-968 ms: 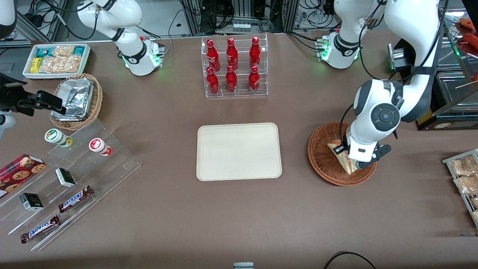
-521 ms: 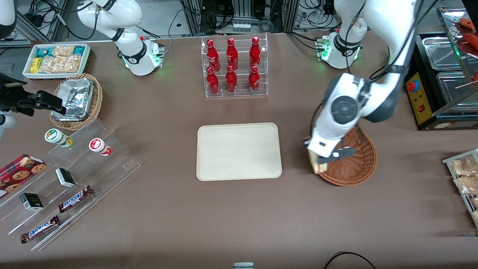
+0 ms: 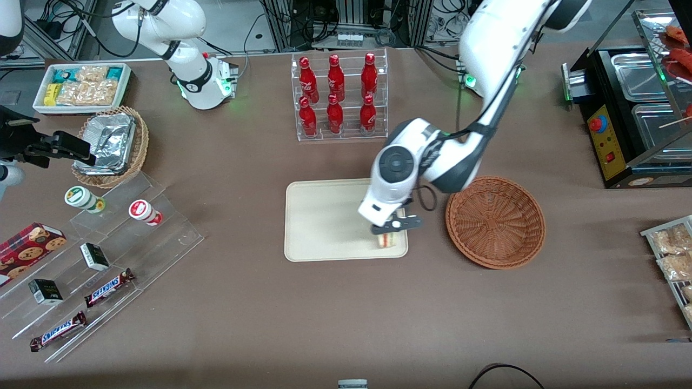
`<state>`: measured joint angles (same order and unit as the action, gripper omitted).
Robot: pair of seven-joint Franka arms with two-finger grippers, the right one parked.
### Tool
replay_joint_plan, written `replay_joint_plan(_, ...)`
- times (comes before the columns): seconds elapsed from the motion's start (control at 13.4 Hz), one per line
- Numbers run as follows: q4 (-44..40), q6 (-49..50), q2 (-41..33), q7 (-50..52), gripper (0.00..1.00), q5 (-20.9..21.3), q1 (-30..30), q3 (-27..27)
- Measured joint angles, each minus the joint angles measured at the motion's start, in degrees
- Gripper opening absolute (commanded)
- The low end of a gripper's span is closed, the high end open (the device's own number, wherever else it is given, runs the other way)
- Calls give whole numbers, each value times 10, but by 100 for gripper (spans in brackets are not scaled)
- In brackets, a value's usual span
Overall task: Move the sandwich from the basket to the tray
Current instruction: 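Lift the sandwich and carry it with the left gripper over the tray, then lower the sandwich onto the cream tray and open the left gripper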
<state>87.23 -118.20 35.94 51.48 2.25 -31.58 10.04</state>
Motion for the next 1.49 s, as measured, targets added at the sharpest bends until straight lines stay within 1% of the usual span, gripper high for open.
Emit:
replay_joint_plan(0.3, -72, -3, 68, 61, 0, 0, -52, 0)
replay_joint_plan(0.6, -97, -13, 96, 74, 0, 0, -68, 0)
replay_joint_plan(0.67, -97, -14, 99, 82, 34, 0, -69, 0)
replay_joint_plan(0.74, -98, -17, 102, 88, 99, 0, -70, 0)
replay_joint_plan(0.89, -98, -34, 107, 94, 100, 0, -73, 0)
replay_joint_plan(1.04, -112, -32, 105, 96, 100, 0, -74, 0)
replay_joint_plan(1.27, -144, 19, 74, 97, 100, 0, -74, 0)
replay_joint_plan(1.49, -157, 63, 34, 95, 100, 1, -72, -8)
